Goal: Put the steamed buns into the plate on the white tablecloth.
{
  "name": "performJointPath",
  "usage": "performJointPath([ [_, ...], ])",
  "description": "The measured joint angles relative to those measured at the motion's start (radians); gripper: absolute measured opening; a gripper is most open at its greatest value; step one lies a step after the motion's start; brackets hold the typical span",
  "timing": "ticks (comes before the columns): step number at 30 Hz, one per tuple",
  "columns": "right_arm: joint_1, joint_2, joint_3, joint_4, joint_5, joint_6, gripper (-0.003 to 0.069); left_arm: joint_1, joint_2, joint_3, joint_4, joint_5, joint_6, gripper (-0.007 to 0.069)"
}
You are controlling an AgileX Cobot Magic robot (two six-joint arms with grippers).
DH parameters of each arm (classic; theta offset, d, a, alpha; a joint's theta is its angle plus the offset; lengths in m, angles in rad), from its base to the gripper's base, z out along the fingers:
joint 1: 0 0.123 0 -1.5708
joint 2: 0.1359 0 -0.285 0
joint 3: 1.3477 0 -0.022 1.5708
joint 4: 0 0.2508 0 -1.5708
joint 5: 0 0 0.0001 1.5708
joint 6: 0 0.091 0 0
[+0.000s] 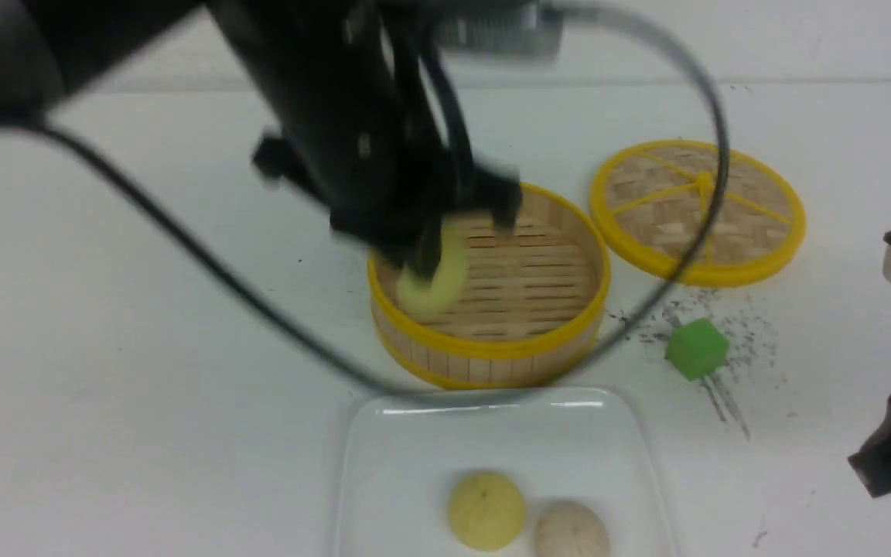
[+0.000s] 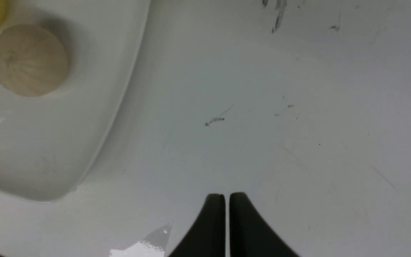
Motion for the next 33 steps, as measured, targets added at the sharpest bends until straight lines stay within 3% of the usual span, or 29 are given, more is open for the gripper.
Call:
performJointPath([
  [7, 0.000, -0.090, 0.000, 0.002, 0.041, 0.039, 0.0044, -0.076, 0.063, 0.208, -0.004, -0.186, -0.042, 0.0049],
  [9, 0.000, -0.149, 0.000, 0.002, 0.066, 0.049, 0.0044, -0.079, 0.099, 0.213, -0.005, -0.277, -0.060, 0.0078],
  [20, 0.000, -0.322, 0.000, 0.000, 0.101, 0.050, 0.0048, -0.079, 0.212, 0.214, 0.000, -0.463, -0.064, 0.0261],
  [25, 0.000, -0.391, 0.000, -0.028, 0.152, 0.050, 0.0055, -0.079, 0.221, 0.211, 0.000, -0.466, -0.064, 0.0318],
  [33, 0.000, -0.585, 0.000, -0.055, 0.166, 0.064, 0.0061, -0.079, 0.130, 0.112, 0.043, -0.344, -0.064, 0.0323],
])
